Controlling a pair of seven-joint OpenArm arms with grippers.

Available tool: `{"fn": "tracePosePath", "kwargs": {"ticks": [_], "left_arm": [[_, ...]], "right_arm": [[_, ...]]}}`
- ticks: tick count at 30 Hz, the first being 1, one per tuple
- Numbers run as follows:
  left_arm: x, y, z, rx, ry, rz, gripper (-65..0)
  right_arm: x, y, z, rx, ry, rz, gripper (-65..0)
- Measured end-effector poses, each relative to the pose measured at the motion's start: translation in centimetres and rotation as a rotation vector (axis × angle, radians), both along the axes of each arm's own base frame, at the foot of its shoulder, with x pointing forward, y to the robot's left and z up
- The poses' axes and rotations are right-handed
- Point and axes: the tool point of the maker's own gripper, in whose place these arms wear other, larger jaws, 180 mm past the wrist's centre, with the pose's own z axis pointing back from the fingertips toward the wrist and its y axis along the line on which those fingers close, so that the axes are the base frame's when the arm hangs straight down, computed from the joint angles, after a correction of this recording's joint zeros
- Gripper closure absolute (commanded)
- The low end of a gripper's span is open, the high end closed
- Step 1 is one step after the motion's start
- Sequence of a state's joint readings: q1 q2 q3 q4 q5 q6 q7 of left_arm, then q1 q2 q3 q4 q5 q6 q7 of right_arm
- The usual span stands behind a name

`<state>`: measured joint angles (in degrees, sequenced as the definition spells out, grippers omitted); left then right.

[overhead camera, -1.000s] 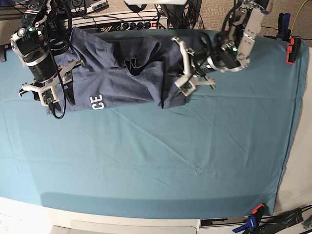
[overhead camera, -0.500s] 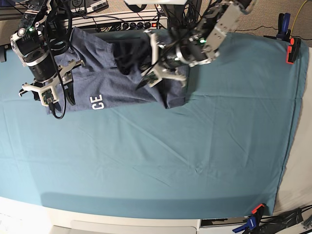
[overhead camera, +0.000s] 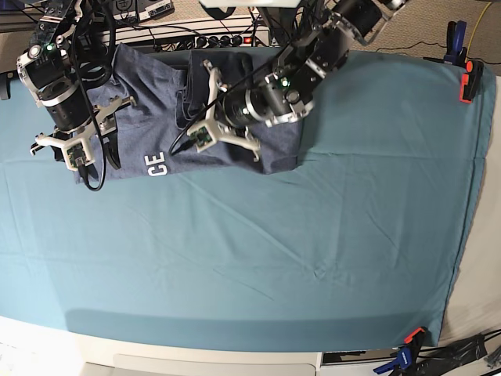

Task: Fold the T-shirt properly
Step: 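Grasp the folded bundle with the left gripper and pull it toward the right gripper, then hold the bundle with the left gripper while the right gripper releases the collar end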

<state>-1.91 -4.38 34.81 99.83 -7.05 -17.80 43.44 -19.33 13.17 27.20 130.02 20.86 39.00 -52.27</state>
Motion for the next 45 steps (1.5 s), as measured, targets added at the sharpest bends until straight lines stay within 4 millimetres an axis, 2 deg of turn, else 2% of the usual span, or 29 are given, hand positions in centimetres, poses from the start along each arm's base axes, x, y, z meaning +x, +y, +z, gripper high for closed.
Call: {"fn": "tracePosePath", "kwargs": {"ticks": [4, 12, 15, 18, 21, 25, 27, 29, 30, 32, 35, 39, 42, 45], "left_arm": [[2.7, 0.9, 1.4, 0.018, -0.083, 0.002, 0.0], [4.6, 4.4, 0.6, 0.099, -0.121, 0.034, 0.0], [5.7, 7.1, -0.2, 0.144, -0.106, 0.104, 0.0], [6.1, 10.1, -1.1, 0.158, -0.021, 0.172, 0.0], [4.8, 11.8, -2.1, 0.118, 0.116, 0.191, 0.0], [3.4, 13.3, -1.9, 0.019, 0.22, 0.179, 0.0], [2.5, 13.2, -0.7, -0.065, 0.249, 0.118, 0.0], [1.1, 12.2, 1.4, -0.17, 0.26, 0.012, -0.9], [0.7, 12.0, 2.2, -0.195, 0.248, -0.013, -4.1], [0.5, 11.8, 3.3, -0.227, 0.229, -0.016, -9.4], [-0.5, 11.5, 4.1, -0.235, 0.211, -0.032, -11.0], [-2.4, 11.4, 3.2, -0.24, 0.254, -0.033, -10.3], [-3.9, 11.6, 1.9, -0.223, 0.292, -0.021, -6.3], [-3.6, 12.2, 0.8, -0.172, 0.243, 0.016, -4.7]], "right_arm": [[0.0, 0.0, 0.0, 0.0, 0.0, 0.0, -24.8], [-0.1, -0.3, -0.2, 0.003, 0.013, -0.024, -24.8], [0.0, -2.1, -0.2, -0.009, 0.011, -0.132, -24.9], [-0.2, -5.4, 0.1, -0.055, -0.008, -0.312, -24.9], [-0.8, -8.5, -0.3, -0.061, -0.005, -0.44, -24.9], [-3.2, -14.1, -4.0, -0.028, 0.104, -0.618, -24.9], [-4.3, -15.8, -6.1, 0.064, 0.159, -0.672, -27.2], [-4.1, -15.5, -7.3, 0.229, 0.195, -0.637, -33.7], [-3.8, -14.9, -7.4, 0.325, 0.193, -0.614, -34.9], [-3.2, -14.4, -7.0, 0.425, 0.173, -0.567, -35.0], [-3.2, -15.1, -6.2, 0.462, 0.131, -0.577, -35.0], [-2.9, -15.7, -5.5, 0.467, 0.098, -0.59, -35.0], [-2.4, -16.5, -4.9, 0.454, 0.075, -0.604, -35.0], [-1.4, -17.4, -5.0, 0.484, 0.058, -0.622, -35.0]]}}
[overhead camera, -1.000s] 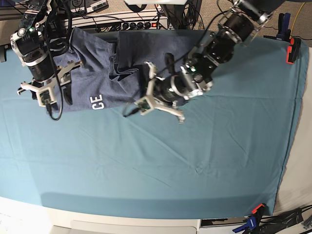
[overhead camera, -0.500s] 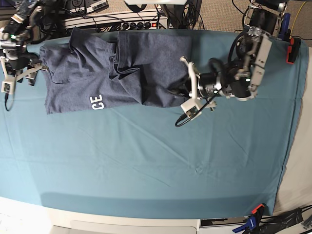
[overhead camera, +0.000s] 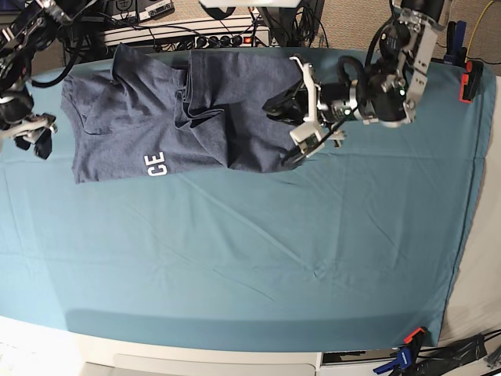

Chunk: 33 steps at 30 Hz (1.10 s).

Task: Fold the T-shirt properly
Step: 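Hold the bundle with the left gripper while the right gripper releases the collar end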

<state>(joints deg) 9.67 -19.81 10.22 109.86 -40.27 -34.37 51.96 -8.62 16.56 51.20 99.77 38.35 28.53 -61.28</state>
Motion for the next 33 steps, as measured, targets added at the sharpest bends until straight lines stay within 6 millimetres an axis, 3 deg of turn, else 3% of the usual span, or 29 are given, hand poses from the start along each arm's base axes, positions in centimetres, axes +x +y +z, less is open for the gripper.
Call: {"fn": "tracePosePath", "kwargs": {"ticks": [3, 10, 15, 21, 23, 28, 33], "left_arm": [[0.5, 0.2, -0.1, 0.013, -0.024, 0.02, -4.7], [1.0, -0.5, -0.4, 0.039, -0.038, 0.051, -0.2], [-0.1, -2.7, -2.5, 0.163, -0.075, 0.02, -0.1], [-1.0, -5.5, -2.7, 0.21, -0.169, -0.026, -0.1], [-0.7, -6.1, -2.6, 0.201, -0.188, -0.041, -0.2], [0.7, -7.0, -5.3, 0.218, -0.128, -0.031, -0.1], [2.9, -8.6, -6.2, 0.189, -0.107, -0.033, -0.1]], "right_arm": [[0.9, -0.6, -1.6, 0.088, -0.009, -0.03, -35.0], [2.6, 1.0, -6.0, 0.35, 0.004, -0.022, -35.0], [3.2, 1.0, -5.7, 0.36, -0.013, -0.021, -35.0], [2.8, 0.5, -5.5, 0.345, 0.027, -0.01, -35.0], [2.8, 0.4, -5.4, 0.342, 0.027, -0.01, -35.0], [2.8, 0.4, -5.4, 0.343, 0.027, -0.009, -35.0], [2.8, 0.4, -5.3, 0.344, 0.024, -0.005, -35.0]]}}
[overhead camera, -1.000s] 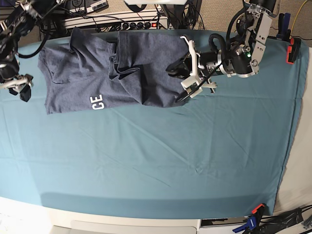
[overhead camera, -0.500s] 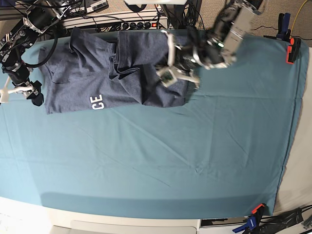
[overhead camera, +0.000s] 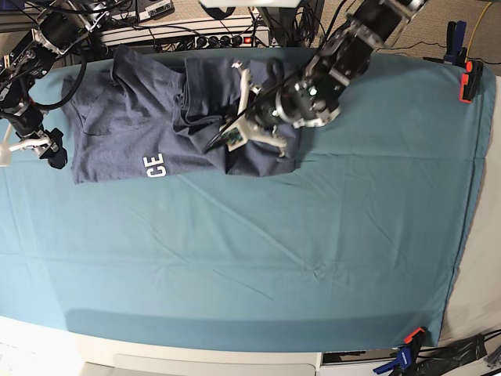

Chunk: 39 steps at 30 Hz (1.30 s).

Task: Fold the T-shirt properly
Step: 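Hold the bundle with the left gripper while the right gripper releases the collar end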

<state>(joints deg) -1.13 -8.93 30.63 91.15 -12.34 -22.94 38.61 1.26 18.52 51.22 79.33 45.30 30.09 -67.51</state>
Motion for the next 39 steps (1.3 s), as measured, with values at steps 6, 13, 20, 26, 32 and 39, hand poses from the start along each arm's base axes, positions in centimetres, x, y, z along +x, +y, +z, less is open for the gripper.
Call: {"fn": "tracePosePath", "kwargs": {"ticks": [6, 13, 20, 26, 32, 39], "left_arm": [[0.9, -0.6, 0.5, -0.005, 0.031, -0.005, -0.2], [1.0, -0.5, 0.6, 0.0, 0.04, -0.006, -0.1], [0.2, -1.1, 1.5, -0.036, 0.077, -0.037, -0.1], [-0.2, -3.0, 3.4, -0.106, 0.086, -0.055, -0.2], [0.0, -5.2, 5.2, -0.167, 0.061, -0.077, -0.1], [2.9, -4.7, 6.0, -0.102, -0.096, -0.061, -0.2]], "right_arm": [[0.0, 0.1, 0.0, -0.007, -0.003, 0.012, -35.0], [0.0, 0.1, 0.0, -0.007, -0.003, 0.012, -35.0], [0.0, 0.1, 0.0, -0.007, -0.003, 0.013, -35.0], [0.0, 0.1, 0.0, -0.007, -0.003, 0.013, -35.0], [0.0, 0.1, 0.0, -0.006, -0.001, 0.014, -35.0], [0.0, 0.2, 0.0, -0.01, -0.001, 0.02, -35.0]]}}
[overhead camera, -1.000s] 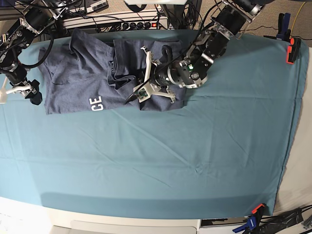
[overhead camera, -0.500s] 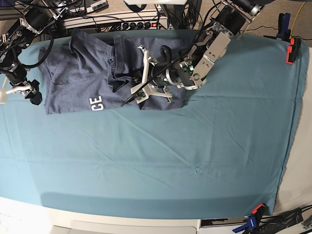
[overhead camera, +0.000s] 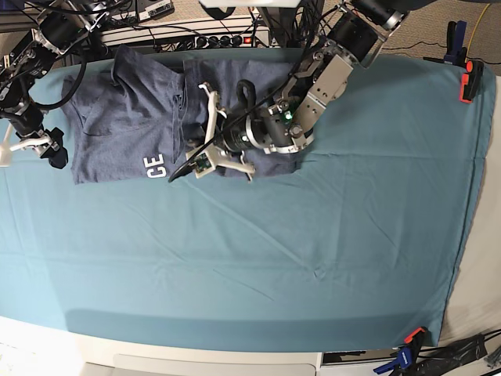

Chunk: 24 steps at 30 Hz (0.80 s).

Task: Fold the T-shirt properly
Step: 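Hold the bundle with the left gripper while the right gripper releases the collar end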

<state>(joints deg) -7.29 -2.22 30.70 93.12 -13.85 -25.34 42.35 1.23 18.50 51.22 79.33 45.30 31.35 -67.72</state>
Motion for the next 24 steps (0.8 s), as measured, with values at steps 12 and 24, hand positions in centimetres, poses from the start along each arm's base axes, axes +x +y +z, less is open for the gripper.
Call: {"fn": "tracePosePath", "kwargs": {"ticks": [12, 24], "left_arm": [[2.8, 4.9, -1.5, 0.131, 0.014, 0.088, -0.2], [-2.5, 7.2, -1.1, 0.082, 0.115, -0.018, -3.7]], "right_arm": [[-0.7, 3.3, 0.5, 0.107, -0.048, 0.152, -35.0], [-2.5, 2.1, 0.5, 0.041, -0.01, 0.195, -35.6]]}}
